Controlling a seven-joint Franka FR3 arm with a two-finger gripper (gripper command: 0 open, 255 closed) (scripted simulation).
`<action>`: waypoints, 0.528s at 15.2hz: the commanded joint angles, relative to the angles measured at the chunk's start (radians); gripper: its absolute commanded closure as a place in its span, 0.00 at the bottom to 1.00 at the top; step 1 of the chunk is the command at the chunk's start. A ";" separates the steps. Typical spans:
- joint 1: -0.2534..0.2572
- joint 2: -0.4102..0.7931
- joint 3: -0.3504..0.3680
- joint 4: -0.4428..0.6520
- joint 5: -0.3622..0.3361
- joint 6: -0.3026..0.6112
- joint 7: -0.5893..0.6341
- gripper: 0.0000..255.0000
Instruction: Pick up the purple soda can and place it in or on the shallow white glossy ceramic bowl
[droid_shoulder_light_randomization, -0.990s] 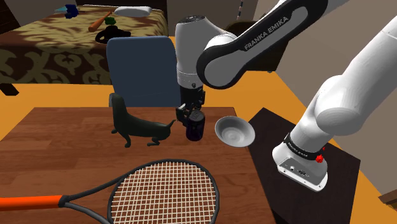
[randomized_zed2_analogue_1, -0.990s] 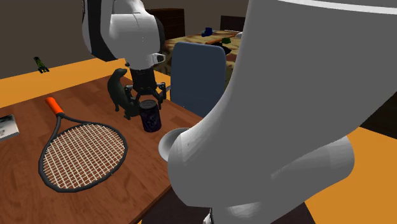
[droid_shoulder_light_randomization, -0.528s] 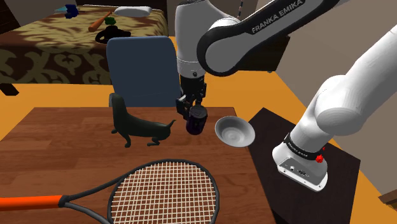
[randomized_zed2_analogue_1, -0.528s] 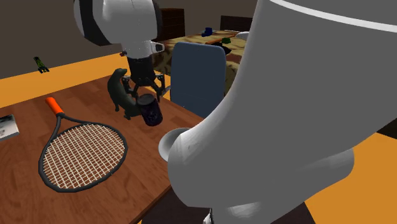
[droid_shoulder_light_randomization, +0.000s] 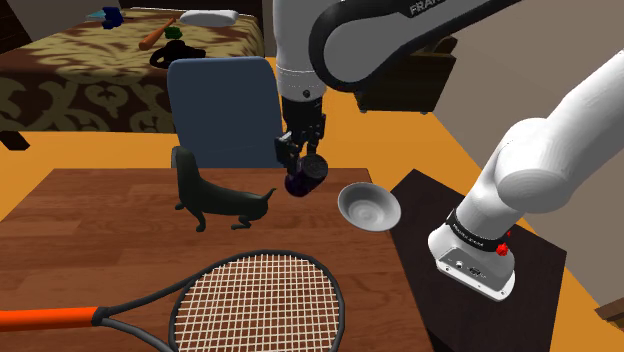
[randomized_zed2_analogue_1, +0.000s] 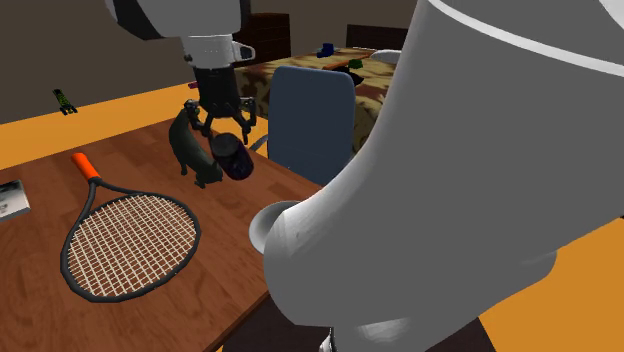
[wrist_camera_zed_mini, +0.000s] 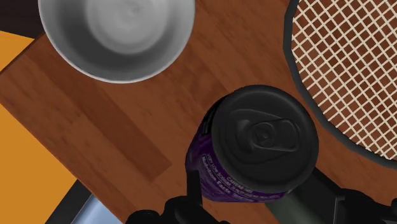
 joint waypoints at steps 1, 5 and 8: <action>0.000 -0.017 -0.006 0.016 0.004 -0.032 -0.005 1.00; 0.011 -0.152 -0.047 -0.078 0.044 -0.072 -0.064 1.00; 0.025 -0.283 -0.092 -0.170 0.066 -0.115 -0.115 1.00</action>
